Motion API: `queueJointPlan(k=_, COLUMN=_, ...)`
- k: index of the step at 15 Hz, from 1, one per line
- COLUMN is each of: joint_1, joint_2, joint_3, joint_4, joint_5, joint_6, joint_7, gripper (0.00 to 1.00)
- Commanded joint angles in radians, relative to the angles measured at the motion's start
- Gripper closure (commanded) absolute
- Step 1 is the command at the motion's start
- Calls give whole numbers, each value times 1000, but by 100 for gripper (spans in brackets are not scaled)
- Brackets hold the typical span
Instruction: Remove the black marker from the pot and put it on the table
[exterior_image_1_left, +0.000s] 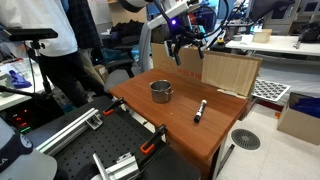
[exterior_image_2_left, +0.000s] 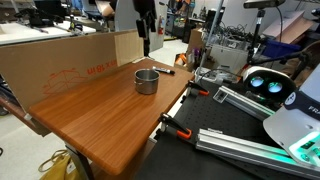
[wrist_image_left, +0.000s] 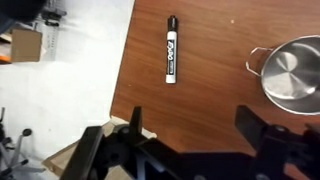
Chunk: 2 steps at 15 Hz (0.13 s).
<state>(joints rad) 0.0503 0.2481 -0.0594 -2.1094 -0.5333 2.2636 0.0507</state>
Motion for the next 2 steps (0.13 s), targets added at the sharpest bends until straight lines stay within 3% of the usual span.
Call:
queueJointPlan(k=1, joint_1=-6, joint_2=0, joint_3=7, joint_4=2, joint_5=-1, joint_6=-3, joint_7=0, gripper=0)
queueJointPlan(k=2, joint_1=-6, joint_2=0, joint_3=7, joint_4=2, joint_5=-1, joint_6=-3, joint_7=0, gripper=0)
